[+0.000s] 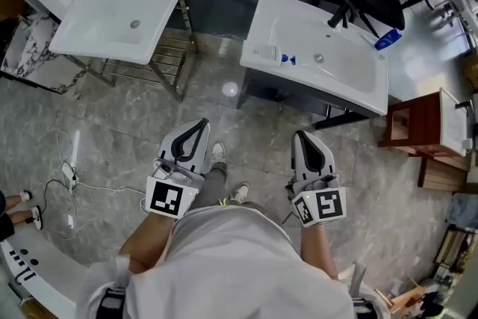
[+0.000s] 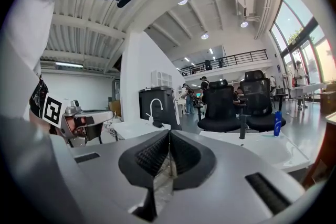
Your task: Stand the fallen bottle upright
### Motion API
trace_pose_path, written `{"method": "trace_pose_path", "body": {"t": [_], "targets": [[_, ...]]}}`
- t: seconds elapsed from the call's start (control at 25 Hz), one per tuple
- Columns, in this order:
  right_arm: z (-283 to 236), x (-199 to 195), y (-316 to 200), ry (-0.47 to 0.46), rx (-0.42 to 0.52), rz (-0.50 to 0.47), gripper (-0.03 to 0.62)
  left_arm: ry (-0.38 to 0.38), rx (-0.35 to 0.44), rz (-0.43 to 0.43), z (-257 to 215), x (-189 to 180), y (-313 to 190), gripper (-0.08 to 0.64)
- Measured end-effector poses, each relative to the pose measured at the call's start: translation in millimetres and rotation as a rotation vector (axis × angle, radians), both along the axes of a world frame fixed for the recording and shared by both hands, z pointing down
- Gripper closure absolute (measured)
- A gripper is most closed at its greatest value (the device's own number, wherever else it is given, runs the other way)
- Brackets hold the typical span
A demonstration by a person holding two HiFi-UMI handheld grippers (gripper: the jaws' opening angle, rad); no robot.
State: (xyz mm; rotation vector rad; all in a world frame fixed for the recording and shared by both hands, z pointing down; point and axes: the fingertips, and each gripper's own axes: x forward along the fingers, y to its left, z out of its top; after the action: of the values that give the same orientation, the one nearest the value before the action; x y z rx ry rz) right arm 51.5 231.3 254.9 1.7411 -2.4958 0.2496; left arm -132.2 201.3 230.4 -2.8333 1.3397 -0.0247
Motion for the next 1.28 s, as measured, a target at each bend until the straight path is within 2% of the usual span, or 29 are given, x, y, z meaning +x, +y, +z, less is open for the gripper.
{"method": "trace_pose_path", "body": {"t": [0.32,0.56,0.76,1.0,1.28], "targets": [[-16.2,-20.4,-105.5,0.056,0.021,0.012,0.554,0.042,-0.004,0.012,2.2,-20.7,-108.5,0.543],[-20.1,-26.7,-144.6,0.069,0.012,0.06,0.554,0.05,-0.023,0.055,10.6,-27.1,-158.9,0.541],[-20.5,-19.8,-151.5,0.078,-0.001,0.098,0.554,0.061,-0.018,0.098,10.4,-15.9,-180.7,0.541],[-22.7,5.0,-155.1,0.072,0.01,0.145,0.554,0.064,-0.003,0.154,7.3,15.3,-187.8,0.541],[-29.9,29.8,-167.6,0.042,0.042,0.109,0.554,0.068,0.016,0.129,-9.3,43.5,-182.7,0.542]]}}
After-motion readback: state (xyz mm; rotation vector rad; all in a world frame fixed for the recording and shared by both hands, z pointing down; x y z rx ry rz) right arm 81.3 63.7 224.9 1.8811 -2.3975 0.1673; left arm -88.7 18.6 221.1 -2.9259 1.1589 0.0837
